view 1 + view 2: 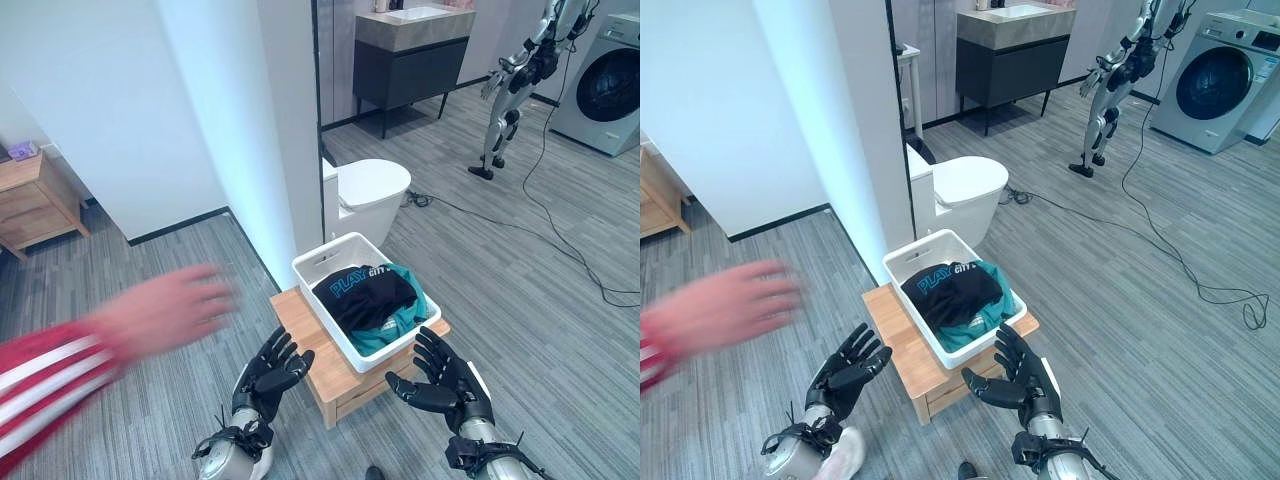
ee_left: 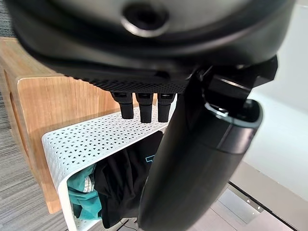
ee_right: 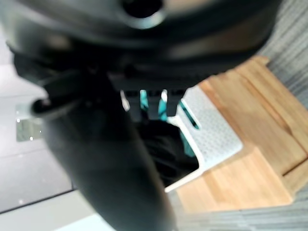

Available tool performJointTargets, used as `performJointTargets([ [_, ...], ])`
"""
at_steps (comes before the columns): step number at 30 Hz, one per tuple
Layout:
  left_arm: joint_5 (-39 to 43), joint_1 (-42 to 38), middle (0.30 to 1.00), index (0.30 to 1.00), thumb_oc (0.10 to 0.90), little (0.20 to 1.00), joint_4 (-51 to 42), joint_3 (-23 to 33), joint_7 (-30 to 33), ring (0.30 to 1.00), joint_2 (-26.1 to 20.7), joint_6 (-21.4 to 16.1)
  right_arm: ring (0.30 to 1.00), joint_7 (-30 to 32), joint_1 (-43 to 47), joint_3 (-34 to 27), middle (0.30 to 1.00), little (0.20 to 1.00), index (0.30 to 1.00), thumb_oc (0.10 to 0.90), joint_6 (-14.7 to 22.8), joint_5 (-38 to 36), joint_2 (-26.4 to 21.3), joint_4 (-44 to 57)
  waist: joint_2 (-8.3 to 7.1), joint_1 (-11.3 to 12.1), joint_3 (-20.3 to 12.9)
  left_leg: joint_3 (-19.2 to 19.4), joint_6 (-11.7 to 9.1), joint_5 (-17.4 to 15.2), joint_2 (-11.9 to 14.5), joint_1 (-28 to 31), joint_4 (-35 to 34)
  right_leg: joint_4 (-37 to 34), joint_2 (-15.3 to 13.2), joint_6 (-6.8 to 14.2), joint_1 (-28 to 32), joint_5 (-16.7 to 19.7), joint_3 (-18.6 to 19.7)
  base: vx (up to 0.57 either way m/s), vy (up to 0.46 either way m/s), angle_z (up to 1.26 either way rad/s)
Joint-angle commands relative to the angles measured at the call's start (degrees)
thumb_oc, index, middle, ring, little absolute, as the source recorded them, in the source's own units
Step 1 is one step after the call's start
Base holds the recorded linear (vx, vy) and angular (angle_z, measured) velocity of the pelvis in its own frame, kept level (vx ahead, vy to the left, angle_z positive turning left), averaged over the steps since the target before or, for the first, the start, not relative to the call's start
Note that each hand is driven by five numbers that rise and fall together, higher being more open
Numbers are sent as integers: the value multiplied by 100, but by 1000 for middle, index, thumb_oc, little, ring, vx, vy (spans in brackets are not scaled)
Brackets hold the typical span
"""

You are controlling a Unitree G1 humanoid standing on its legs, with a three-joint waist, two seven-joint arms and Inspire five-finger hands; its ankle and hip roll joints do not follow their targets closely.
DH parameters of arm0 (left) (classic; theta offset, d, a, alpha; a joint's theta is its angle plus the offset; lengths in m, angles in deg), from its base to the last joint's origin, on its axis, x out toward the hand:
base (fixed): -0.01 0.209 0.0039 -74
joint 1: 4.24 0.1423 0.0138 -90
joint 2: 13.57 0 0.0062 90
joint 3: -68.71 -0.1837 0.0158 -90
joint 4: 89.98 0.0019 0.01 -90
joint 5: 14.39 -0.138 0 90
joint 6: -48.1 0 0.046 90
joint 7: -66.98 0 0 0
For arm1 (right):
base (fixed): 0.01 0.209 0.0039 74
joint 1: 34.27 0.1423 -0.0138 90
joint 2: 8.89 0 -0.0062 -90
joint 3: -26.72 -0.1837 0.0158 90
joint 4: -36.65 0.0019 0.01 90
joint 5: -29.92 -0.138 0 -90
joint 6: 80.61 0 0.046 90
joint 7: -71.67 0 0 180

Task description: Pick up bed clothes into laundry basket.

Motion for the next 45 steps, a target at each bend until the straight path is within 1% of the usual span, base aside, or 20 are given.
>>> performJointTargets([
  [1,-181,-508,900,900,800,900,-437,-47,-119,900,-159,-522,900,7,442,-245,900,900,900,800,720,-10,-76,716,-86,113,-176,-623,71,-595,-21,82,167,678,-59,219,-66,-932,-222,0,0,0],
  [19,-190,-544,900,900,800,900,-393,-58,-82,900,-158,-536,900,20,454,-229,900,900,900,800,737,-15,-86,693,-84,109,-149,-621,73,-601,-34,57,169,656,-59,223,-76,-924,-202,0,0,0],
  [24,-202,-578,900,900,800,900,-426,-32,-70,900,-158,-550,900,58,469,-263,900,900,900,800,742,2,-64,667,-72,119,-159,-641,60,-590,-34,62,161,650,-68,223,-51,-928,-248,0,0,0],
  [29,-158,-581,900,900,800,900,-535,193,-2,900,-182,-644,900,95,624,-292,900,900,900,800,778,12,-77,637,-73,174,-166,-678,102,-656,-36,49,241,818,-87,239,-112,-964,-235,0,0,0],
  [32,-33,-482,900,900,800,900,-734,636,55,900,-176,-784,900,99,851,-348,900,900,900,800,797,57,-86,596,-65,324,-137,-779,141,-701,-39,-31,389,1151,-96,234,-258,-1031,-277,0,0,0],
  [33,-32,-479,900,900,800,900,-740,641,57,900,-177,-779,900,99,856,-345,900,900,900,800,798,57,-86,592,-67,318,-137,-781,141,-703,-40,-34,392,1162,-97,233,-264,-1038,-279,-114,-32,5],
  [34,254,-535,900,900,800,900,-1005,897,45,900,-223,-863,900,208,1060,-446,900,900,900,800,862,37,-43,611,-87,415,9,-1329,142,-597,-20,-327,620,1816,169,214,-417,-1378,189,-109,-30,6],
  [35,255,-541,900,900,800,900,-1006,901,45,900,-225,-861,900,208,1070,-445,900,900,900,800,864,37,-42,606,-86,408,-4,-1336,137,-584,-16,-360,626,1813,173,211,-443,-1361,183,-148,-37,33],
  [36,388,-621,900,900,800,900,-1105,936,6,900,-245,-931,900,251,1120,-502,900,900,900,800,896,46,-46,638,-97,388,23,-1697,155,-511,-64,-584,759,2067,499,172,-456,-1626,817,-90,-25,105],
  [37,438,-685,900,900,800,900,-1152,944,1,900,-252,-990,900,256,1133,-543,900,900,900,800,923,36,-76,680,-96,376,-10,-1974,156,-441,-133,-811,881,2205,711,132,-468,-1760,1249,-114,-50,157],
  [38,400,-706,900,900,800,900,-1306,1013,-16,900,-257,-1052,900,245,1169,-584,900,900,900,800,967,-13,-117,750,-112,441,-34,-2202,139,-373,-222,-955,941,2173,810,51,-368,-1835,1504,-96,-56,232],
  [39,386,-695,900,900,800,900,-1427,1055,-46,900,-246,-1104,900,257,1146,-662,900,900,900,800,1024,-41,-144,827,-134,458,-28,-2533,169,-307,-378,-1050,948,2148,943,0,-225,-1988,1917,-122,-92,200],
  [40,362,-657,900,900,800,900,-1572,1136,-78,900,-248,-1174,900,199,1202,-658,900,900,900,800,1038,-38,-221,869,-137,557,-32,-2675,138,-164,-426,-1163,843,1916,977,-121,-148,-1906,2044,-200,-159,250],
  [41,320,-604,900,900,800,900,-1778,1265,-91,900,-262,-1267,900,129,1316,-672,900,900,900,800,1088,-84,-312,883,-190,684,41,-2809,38,90,-500,-1278,693,1512,876,-236,-14,-1766,1890,-191,-149,197],
  [42,317,-605,900,900,800,900,-1788,1270,-86,900,-258,-1261,900,125,1330,-670,900,900,900,800,1095,-87,-317,871,-166,665,31,-2834,22,131,-473,-1297,664,1454,892,-236,-19,-1702,1875,-351,-232,194],
  [43,232,-587,900,900,800,900,-1976,1400,-51,900,-209,-1354,900,183,1423,-730,900,900,900,800,1177,-94,-384,939,-177,725,75,-3098,-159,401,-538,-1614,557,1268,942,-297,-8,-1609,1745,-310,-182,117],
  [44,222,-596,900,900,800,900,-2100,1503,-52,900,-156,-1420,900,157,1488,-754,900,900,900,800,1209,-136,-452,980,-198,699,157,-3118,-241,485,-562,-1735,595,1244,926,-340,0,-1569,1595,-397,-203,126],
  [45,262,-584,900,900,800,900,-2100,1533,-47,900,-92,-1430,900,159,1529,-782,900,900,900,800,1215,-142,-495,1015,-221,661,230,-3006,-198,384,-567,-1808,729,1256,889,-340,-40,-1551,1439,-323,-67,175],
])
